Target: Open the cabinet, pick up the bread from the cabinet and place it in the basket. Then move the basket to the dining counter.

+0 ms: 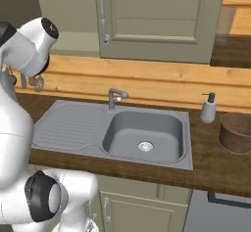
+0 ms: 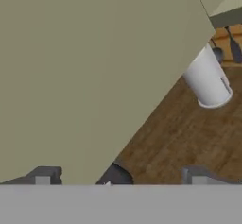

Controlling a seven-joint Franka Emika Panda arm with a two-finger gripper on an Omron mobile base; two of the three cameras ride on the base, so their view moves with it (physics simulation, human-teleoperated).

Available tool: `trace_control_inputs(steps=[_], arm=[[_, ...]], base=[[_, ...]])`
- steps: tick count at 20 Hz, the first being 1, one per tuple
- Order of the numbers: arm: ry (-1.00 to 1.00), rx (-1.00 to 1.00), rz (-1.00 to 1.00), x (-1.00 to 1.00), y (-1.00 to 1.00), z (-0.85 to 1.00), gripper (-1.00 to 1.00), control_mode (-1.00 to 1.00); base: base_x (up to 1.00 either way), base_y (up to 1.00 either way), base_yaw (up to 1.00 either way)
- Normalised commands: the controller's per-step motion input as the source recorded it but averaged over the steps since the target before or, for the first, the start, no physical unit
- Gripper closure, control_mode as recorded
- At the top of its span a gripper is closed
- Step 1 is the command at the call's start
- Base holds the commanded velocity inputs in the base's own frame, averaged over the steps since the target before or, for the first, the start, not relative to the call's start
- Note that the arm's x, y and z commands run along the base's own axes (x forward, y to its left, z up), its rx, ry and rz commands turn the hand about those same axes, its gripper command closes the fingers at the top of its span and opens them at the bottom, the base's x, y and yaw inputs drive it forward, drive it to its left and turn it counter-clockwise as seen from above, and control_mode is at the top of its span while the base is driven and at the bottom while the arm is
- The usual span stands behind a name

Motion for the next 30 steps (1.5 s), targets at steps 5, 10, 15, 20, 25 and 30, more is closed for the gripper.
trace_control_inputs(steps=[5,10,15,20,25,30], arm=[[-0.51,-0.14,-0.09,0.00,-1.00,0.18,-1.00,-1.00],[-0.23,-0.27,-0.30,0.00,-1.00,0.36,-1.00,-1.00],[-0.01,-0.21,-0.44,0.20,-0.93,0.61,-1.00,-1.00],[0.00,-0.06,-0.43,0.54,-0.88,0.30,-1.00,-1.00],[0.00,0.00,-0.23,0.77,-0.59,0.12,-1.00,-1.00],[-0.08,0.00,-0.11,0.68,-0.32,0.00,-1.00,-1.00]], base=[[0.00,0.00,0.00],[0.00,0.00,0.00],[0.00,0.00,0.00],[0.00,0.00,0.00],[0.00,0.00,0.00],[0.00,0.00,0.00]])
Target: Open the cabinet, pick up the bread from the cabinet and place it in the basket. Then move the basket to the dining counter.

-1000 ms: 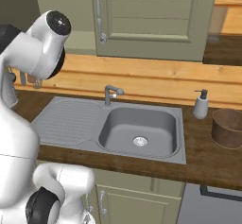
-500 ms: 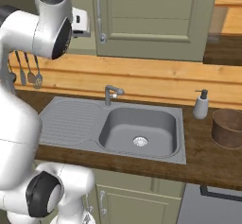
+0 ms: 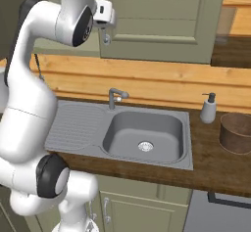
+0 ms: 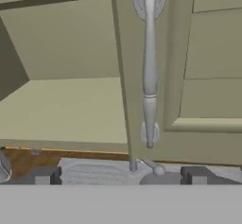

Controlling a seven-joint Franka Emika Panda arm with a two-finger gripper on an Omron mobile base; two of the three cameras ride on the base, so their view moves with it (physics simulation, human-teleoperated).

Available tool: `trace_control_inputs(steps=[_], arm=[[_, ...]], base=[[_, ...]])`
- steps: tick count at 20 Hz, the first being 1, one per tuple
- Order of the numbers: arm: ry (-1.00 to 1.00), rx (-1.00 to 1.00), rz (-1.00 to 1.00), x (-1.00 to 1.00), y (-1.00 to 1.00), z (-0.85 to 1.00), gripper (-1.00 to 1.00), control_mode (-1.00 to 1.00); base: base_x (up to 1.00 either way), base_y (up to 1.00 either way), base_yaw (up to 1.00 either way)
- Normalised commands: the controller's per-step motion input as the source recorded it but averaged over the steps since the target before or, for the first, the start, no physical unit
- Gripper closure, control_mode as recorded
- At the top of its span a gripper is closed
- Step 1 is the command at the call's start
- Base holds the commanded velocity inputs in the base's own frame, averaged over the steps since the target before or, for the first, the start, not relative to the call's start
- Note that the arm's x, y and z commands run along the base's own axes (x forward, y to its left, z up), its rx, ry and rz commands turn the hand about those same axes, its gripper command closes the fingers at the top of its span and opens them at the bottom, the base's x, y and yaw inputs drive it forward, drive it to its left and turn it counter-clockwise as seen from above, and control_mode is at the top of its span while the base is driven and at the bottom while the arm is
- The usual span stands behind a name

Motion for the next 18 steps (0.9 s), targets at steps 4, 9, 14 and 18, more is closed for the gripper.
trace_control_inputs(steps=[4,9,14,18], arm=[[-0.13,0.00,-0.07,0.67,0.00,0.00,-1.00,-1.00],[-0.03,0.00,-0.06,0.71,-0.04,0.00,-1.00,-1.00],[0.00,0.00,-0.03,0.43,-0.26,0.00,-1.00,-1.00],[0.00,0.00,0.00,0.32,-0.07,-0.01,-1.00,-1.00]], base=[[0.00,0.00,0.00],[0.00,0.00,0.00],[0.00,0.00,0.00],[0.00,0.00,0.00]])
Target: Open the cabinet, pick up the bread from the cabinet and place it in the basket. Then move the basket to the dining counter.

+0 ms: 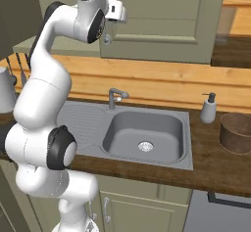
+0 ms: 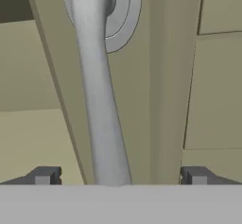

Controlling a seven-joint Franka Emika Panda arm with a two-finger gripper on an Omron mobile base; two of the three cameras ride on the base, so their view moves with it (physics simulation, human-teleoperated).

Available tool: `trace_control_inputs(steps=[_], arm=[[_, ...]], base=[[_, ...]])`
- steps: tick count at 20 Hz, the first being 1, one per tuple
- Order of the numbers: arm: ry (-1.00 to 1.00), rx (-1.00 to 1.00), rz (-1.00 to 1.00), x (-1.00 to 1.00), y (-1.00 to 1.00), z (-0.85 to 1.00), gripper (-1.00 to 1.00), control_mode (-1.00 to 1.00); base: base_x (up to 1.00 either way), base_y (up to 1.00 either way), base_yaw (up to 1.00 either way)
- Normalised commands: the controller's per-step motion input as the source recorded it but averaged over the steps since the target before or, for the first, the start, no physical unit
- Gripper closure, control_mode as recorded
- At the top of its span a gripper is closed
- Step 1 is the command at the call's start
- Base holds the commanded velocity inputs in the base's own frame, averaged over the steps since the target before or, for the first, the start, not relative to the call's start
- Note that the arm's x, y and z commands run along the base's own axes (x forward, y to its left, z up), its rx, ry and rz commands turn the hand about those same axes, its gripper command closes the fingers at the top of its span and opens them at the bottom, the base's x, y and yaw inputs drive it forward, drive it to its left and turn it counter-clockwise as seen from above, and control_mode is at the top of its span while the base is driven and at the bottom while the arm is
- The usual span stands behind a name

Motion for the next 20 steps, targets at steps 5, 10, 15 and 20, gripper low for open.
trace_control_inputs(steps=[5,10,15,20], arm=[[-0.05,0.00,0.00,0.13,0.01,-0.13,1.00,-1.00],[-0.14,0.02,0.00,0.05,0.02,-0.31,1.00,-1.00],[-0.02,0.09,0.01,0.53,0.00,-0.06,1.00,-1.00],[0.01,0.05,0.04,-0.83,-0.32,0.60,1.00,-1.00]], base=[[0.00,0.00,0.00],[0.00,0.00,0.00],[0.00,0.00,0.00],[0.00,0.00,0.00]])
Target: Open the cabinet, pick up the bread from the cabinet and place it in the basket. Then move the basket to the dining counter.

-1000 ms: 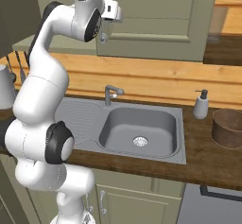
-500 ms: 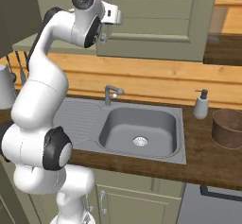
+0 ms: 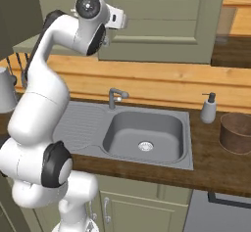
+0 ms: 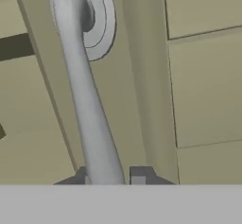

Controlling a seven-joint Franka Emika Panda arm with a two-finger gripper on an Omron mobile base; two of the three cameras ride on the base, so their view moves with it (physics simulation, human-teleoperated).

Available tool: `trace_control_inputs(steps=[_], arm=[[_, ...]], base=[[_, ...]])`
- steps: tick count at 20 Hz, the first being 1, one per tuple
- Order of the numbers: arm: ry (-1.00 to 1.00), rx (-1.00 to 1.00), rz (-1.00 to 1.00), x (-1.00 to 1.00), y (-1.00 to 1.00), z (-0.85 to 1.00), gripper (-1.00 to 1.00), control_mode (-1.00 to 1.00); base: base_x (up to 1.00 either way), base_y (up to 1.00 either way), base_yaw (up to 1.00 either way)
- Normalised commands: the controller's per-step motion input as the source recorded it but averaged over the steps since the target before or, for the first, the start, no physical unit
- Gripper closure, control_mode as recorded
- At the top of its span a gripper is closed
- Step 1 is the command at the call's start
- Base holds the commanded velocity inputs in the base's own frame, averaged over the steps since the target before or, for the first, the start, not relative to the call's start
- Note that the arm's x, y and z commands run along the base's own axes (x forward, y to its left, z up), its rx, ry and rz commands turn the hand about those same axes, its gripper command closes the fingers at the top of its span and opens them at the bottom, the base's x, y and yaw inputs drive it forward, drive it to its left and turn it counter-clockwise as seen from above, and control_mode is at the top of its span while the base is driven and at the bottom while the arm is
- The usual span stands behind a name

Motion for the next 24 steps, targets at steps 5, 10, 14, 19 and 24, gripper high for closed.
trace_control_inputs(steps=[5,10,14,19,24], arm=[[0.00,0.01,0.04,-1.00,-0.68,0.46,1.00,-1.00],[0.00,0.00,0.03,-1.00,-0.98,0.56,1.00,-1.00],[0.00,0.00,0.04,-1.00,-1.00,0.31,1.00,-1.00],[0.00,0.00,0.05,-1.00,-1.00,0.29,1.00,-1.00],[-0.12,0.00,0.00,-0.99,0.37,-0.65,-1.00,-1.00]], base=[[0.00,0.00,0.00],[0.00,0.00,0.00],[0.00,0.00,0.00],[0.00,0.00,0.00],[0.00,0.00,0.00]])
